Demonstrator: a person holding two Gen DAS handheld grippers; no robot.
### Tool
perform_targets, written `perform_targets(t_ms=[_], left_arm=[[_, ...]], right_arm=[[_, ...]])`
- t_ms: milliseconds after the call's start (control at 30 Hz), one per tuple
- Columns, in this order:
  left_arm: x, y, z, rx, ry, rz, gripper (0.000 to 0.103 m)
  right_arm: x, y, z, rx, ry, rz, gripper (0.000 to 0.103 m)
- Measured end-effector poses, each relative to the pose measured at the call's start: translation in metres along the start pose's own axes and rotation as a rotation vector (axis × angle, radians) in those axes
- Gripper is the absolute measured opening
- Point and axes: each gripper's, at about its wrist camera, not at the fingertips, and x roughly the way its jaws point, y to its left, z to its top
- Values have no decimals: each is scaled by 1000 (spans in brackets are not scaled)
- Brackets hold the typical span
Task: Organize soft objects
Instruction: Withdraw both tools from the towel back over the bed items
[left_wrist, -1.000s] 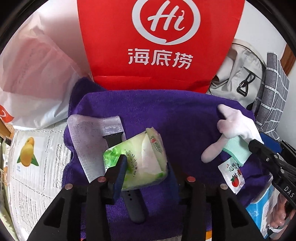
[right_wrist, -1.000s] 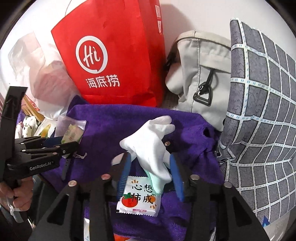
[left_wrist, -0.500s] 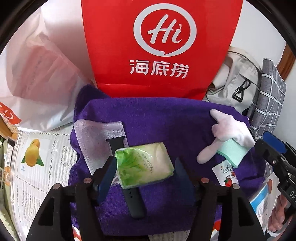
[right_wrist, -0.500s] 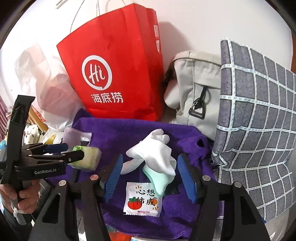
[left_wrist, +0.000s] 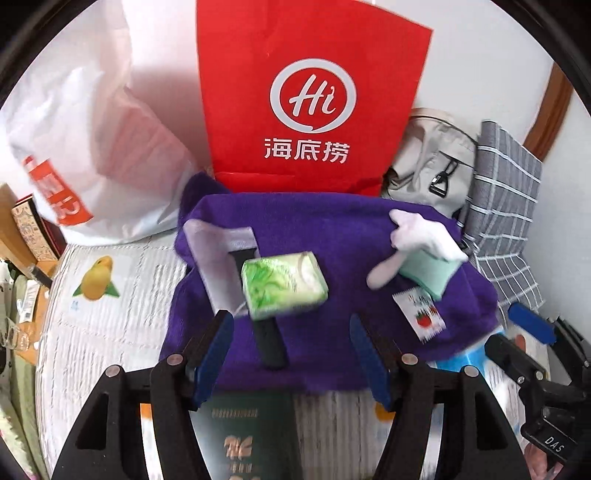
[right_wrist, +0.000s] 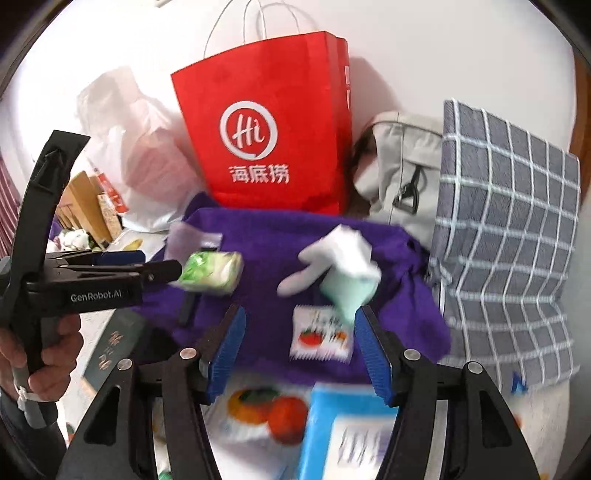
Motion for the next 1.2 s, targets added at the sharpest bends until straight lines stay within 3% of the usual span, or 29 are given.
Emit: perform_targets(t_ms=[100, 267, 500, 567, 600, 867, 1033, 1200], left_arm=[[-19, 4, -16, -7, -13, -13, 63], [-37, 5, -39, -10, -19, -32, 63], [-50, 6, -76, -6, -1, -43, 63], [-54, 9, -86, -7, 3, -40, 63], [-56, 10, -91, -9, 4, -38, 63], [-75, 17, -117, -37, -2, -13, 63], [-85, 18, -144, -62, 1, -2, 63], [-95, 9, -172, -56, 4, 30, 63]], right_arm=[[-14, 6, -19, 11, 9, 25, 62], [-33, 21, -52, 2, 7, 42, 74], [-15, 46, -83, -61, 43, -79, 74], [-7, 48, -88, -68, 59, -118, 56], [-6, 48, -90, -64, 56, -129, 52], [-50, 54, -94, -48, 1, -94, 51], [-82, 50, -109, -5, 8, -46, 51], [-108, 52, -130, -7, 16, -54, 51]])
